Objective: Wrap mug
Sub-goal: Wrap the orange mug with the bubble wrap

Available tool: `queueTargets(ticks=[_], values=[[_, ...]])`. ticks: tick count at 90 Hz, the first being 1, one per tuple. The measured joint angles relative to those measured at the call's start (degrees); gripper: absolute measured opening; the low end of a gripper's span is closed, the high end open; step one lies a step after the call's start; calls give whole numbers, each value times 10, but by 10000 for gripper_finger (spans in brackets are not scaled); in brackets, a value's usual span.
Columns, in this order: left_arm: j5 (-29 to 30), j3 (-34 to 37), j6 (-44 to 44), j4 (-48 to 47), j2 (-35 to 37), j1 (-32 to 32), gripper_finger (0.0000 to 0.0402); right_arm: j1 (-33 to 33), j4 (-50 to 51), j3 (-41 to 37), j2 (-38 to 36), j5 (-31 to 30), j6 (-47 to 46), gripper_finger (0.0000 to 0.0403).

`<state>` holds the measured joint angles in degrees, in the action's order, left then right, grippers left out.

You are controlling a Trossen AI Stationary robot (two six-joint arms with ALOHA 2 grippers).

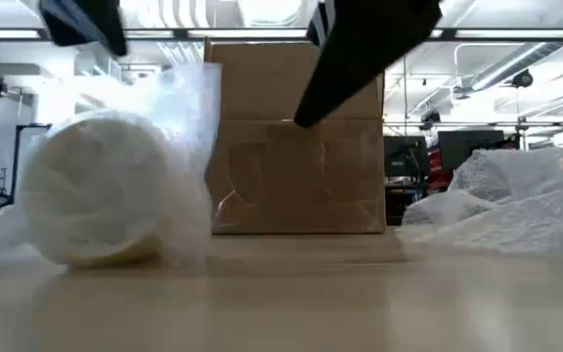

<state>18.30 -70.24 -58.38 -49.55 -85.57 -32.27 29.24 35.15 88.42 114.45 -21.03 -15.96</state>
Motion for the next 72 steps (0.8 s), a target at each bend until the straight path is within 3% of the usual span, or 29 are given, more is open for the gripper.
queueTargets(ticks=[12, 20, 35, 58, 72], values=[[28, 34, -2, -35, 17, -1, 0, -3, -42, -19, 0, 0, 1, 2], [48, 72, 12, -14, 28, 7, 0, -5, -131, -39, 0, 5, 9, 2], [67, 162, 68, 92, 32, 43, 0, -5, -305, -68, 12, 38, 58, 2], [81, 272, 147, 310, 34, 85, 0, -12, -391, -59, 88, 28, 159, 2], [63, 309, 154, 355, 35, 94, 0, -23, -395, -46, 111, -8, 211, 2]])
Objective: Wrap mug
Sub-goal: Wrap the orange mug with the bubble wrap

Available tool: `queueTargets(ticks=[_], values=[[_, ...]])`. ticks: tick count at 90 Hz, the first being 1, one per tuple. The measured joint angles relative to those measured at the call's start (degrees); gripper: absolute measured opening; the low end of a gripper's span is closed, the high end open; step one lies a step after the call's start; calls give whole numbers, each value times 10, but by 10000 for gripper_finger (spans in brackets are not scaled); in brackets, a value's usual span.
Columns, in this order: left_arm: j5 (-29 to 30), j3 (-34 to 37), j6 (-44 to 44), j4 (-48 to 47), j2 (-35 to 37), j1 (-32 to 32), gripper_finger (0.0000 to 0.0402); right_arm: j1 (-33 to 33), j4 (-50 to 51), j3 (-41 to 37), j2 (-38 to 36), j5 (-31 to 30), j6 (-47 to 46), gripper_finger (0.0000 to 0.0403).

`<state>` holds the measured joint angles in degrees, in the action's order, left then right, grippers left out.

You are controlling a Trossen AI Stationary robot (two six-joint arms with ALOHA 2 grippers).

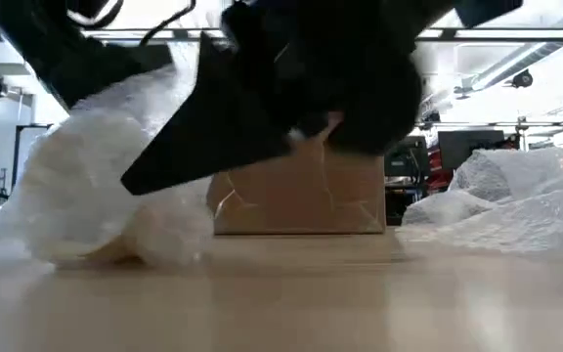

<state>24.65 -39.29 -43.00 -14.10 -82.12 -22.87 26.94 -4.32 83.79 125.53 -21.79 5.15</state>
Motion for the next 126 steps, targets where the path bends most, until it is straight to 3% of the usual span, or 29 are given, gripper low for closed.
queueTargets(ticks=[13, 33, 55, 67, 86, 97, 109, 126], values=[[-19, 37, -16, 37, -2, 4, 0, -10, -14, 1, -4, -45, 46, 2], [-42, 94, -40, 141, -6, 5, 0, -26, -33, 1, -17, -42, 53, 2], [-48, 95, -56, 180, -13, 5, 0, -39, -33, 1, -28, -54, 62, 2], [-51, 95, -67, 182, -13, 5, 0, -36, 25, 1, -60, -60, 56, 2], [-53, 94, -72, 186, -13, 4, 0, -31, 240, 1, -134, -46, -10, 6], [-52, 94, -72, 186, -12, 4, 0, -31, 305, -5, -151, -36, -2, 36], [-51, 93, -71, 186, -12, 4, 0, -30, 327, -15, -145, -19, 36, 97], [-57, 93, -71, 185, -10, 4, 0, -31, 453, -16, -145, -48, 15, 178]])
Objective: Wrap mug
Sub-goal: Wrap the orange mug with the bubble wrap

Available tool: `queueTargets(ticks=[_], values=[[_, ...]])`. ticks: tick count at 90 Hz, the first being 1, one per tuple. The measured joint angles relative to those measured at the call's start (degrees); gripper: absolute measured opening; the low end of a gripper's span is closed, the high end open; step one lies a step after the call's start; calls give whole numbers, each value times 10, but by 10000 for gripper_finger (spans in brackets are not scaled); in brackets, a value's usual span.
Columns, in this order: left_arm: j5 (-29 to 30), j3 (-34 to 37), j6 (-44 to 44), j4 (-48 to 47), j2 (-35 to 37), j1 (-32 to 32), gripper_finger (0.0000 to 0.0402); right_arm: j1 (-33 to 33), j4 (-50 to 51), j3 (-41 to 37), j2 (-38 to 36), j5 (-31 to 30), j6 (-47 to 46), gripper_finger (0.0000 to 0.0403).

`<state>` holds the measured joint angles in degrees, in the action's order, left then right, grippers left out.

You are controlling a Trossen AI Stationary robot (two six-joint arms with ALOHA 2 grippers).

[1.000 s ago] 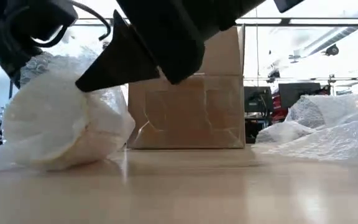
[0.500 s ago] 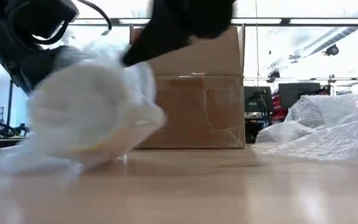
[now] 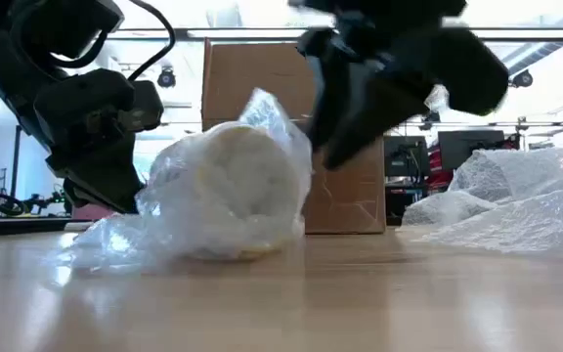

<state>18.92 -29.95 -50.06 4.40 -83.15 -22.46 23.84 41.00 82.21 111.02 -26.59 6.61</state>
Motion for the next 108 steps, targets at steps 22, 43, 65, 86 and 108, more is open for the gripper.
queueTargets(ticks=[22, 43, 65, 86, 108], values=[[-29, -29, 14, -4, 38, -14, 0, 0, -2, -58, -1, 30, -70, 216], [13, -59, 45, -3, 37, -17, 0, -1, -310, -171, -1, -33, 11, 204], [14, -78, 41, -4, 35, -30, 0, 5, -420, -228, -1, -25, 24, 187], [17, -24, -12, 1, 36, -30, 0, 2, -537, -241, 29, -19, 97, 171], [35, 18, -32, 60, 36, -30, 0, 2, -528, -199, 67, -32, 164, 144]])
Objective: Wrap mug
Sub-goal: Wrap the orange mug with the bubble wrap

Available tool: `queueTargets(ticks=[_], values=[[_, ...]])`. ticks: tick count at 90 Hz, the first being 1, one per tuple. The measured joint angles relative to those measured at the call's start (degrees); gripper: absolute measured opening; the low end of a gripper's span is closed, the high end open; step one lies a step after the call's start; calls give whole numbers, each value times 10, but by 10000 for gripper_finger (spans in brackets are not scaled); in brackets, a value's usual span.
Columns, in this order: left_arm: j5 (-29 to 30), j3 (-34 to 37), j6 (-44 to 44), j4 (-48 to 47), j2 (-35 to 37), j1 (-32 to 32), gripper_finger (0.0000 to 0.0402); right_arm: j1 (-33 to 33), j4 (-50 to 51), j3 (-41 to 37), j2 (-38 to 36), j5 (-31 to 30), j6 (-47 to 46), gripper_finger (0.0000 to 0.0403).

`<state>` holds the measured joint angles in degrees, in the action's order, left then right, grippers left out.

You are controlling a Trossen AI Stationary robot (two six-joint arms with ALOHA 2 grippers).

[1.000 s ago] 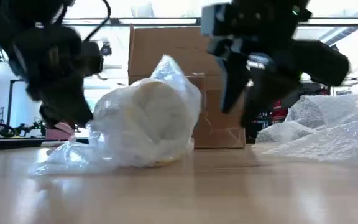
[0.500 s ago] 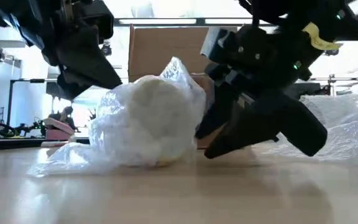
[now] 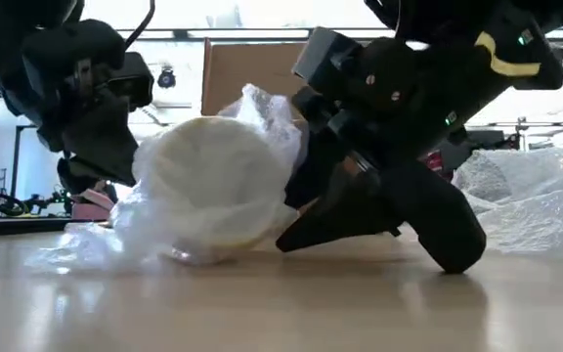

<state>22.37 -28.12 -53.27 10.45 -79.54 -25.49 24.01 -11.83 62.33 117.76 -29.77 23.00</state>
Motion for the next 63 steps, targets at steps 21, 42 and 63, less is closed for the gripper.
queueTargets(ticks=[21, 42, 63], values=[[8, 15, 1, 19, 0, 0, 0, -1, 27, 29, -3, -2, 31, 34], [-30, -4, 0, -7, 18, -3, 0, -2, 152, 85, -26, 80, -94, 31], [-25, -86, 28, -121, 89, -23, 0, -19, 242, 142, -47, 309, -221, 19]])
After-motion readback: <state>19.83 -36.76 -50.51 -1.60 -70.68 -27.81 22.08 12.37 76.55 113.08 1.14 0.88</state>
